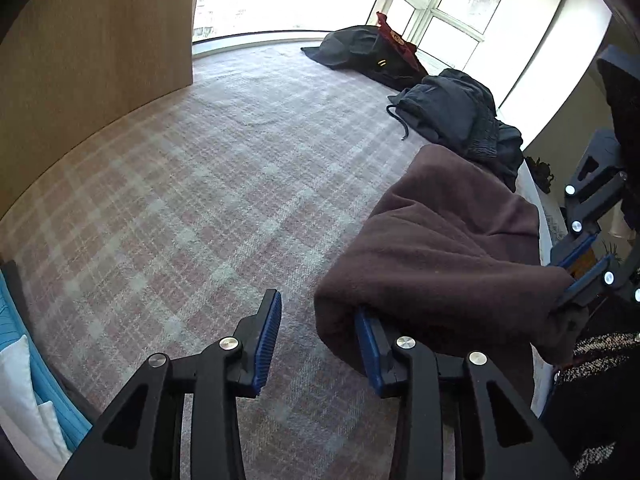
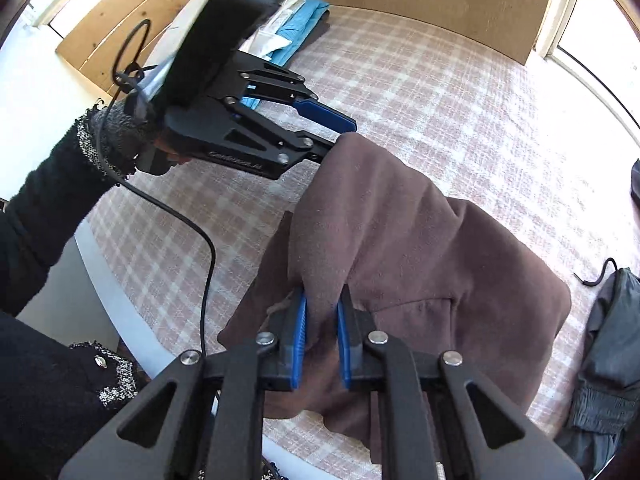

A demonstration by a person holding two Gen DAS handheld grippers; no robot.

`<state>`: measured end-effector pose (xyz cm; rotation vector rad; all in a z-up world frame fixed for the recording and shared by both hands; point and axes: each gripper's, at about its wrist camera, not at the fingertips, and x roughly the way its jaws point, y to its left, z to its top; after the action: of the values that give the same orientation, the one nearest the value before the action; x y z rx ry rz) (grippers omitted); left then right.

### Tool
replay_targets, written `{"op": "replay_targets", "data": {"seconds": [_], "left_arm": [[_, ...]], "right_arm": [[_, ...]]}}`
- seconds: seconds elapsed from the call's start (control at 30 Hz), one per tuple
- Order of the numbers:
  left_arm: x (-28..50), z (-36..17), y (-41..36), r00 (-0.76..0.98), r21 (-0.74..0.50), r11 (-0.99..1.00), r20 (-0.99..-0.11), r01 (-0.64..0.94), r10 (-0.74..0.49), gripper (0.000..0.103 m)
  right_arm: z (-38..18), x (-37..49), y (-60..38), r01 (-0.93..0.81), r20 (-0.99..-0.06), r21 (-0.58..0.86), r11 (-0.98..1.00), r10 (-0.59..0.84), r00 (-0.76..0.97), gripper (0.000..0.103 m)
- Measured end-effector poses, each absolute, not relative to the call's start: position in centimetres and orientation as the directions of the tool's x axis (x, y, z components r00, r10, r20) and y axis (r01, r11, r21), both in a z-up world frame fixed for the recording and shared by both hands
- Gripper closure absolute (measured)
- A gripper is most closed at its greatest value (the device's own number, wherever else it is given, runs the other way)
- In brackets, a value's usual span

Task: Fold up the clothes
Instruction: 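Pinch the fleece with the right tool while the left tool holds its other edge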

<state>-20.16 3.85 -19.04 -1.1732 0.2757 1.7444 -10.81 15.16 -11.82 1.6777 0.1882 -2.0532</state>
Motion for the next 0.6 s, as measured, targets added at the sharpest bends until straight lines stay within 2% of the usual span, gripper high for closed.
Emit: {"op": "replay_targets", "data": {"seconds": [0.03, 0.13, 0.2, 0.27, 0.33, 0.53, 0.6], "left_arm": [[-20.8, -19.7, 3.6, -0.042, -0.338, -0.519, -0.807, -0.785, 0.589, 0.056], [-21.0, -20.5, 3.1, -0.048, -0.350, -0.536, -0.804, -0.768, 0.593, 0.055], [-20.7, -20.5, 2.6, -0.057, -0.349, -0.540, -0.800, -0.766, 0.598, 0.055], [-19.5, -20.1, 2.6, -0.072, -0.299, -0.513, -0.808, -0.804, 0.584, 0.060], [-18.0, -19.5, 2.7, -0.082, -0.250, -0.473, -0.813, -0.845, 0.576, 0.059], [-19.4, -19.2, 2.3, -0.072, -0.320, -0.510, -0.790, -0.799, 0.608, 0.058], [-19.5, -19.3, 2.6, -0.056, -0.335, -0.497, -0.784, -0.801, 0.618, 0.068]], "right_arm": [[-12.1, -11.0, 15.4, 0.438, -0.955, 0.185, -0.880, -0.266, -0.132, 0.090], [-13.2, -11.6, 16.6, 0.401, -0.959, 0.195, -0.895, -0.259, -0.112, 0.091], [-13.3, -12.3, 18.1, 0.357, -0.956, 0.208, -0.911, -0.266, -0.122, 0.092], [-12.8, -13.0, 20.0, 0.296, -0.944, 0.244, -0.923, -0.296, -0.146, 0.093], [-11.7, -13.7, 21.6, 0.264, -0.935, 0.257, -0.930, -0.309, -0.176, 0.093], [-10.4, -13.6, 20.7, 0.281, -0.911, 0.309, -0.909, -0.367, -0.186, 0.093], [-9.6, -13.2, 20.5, 0.281, -0.905, 0.307, -0.909, -0.370, -0.210, 0.093]]}}
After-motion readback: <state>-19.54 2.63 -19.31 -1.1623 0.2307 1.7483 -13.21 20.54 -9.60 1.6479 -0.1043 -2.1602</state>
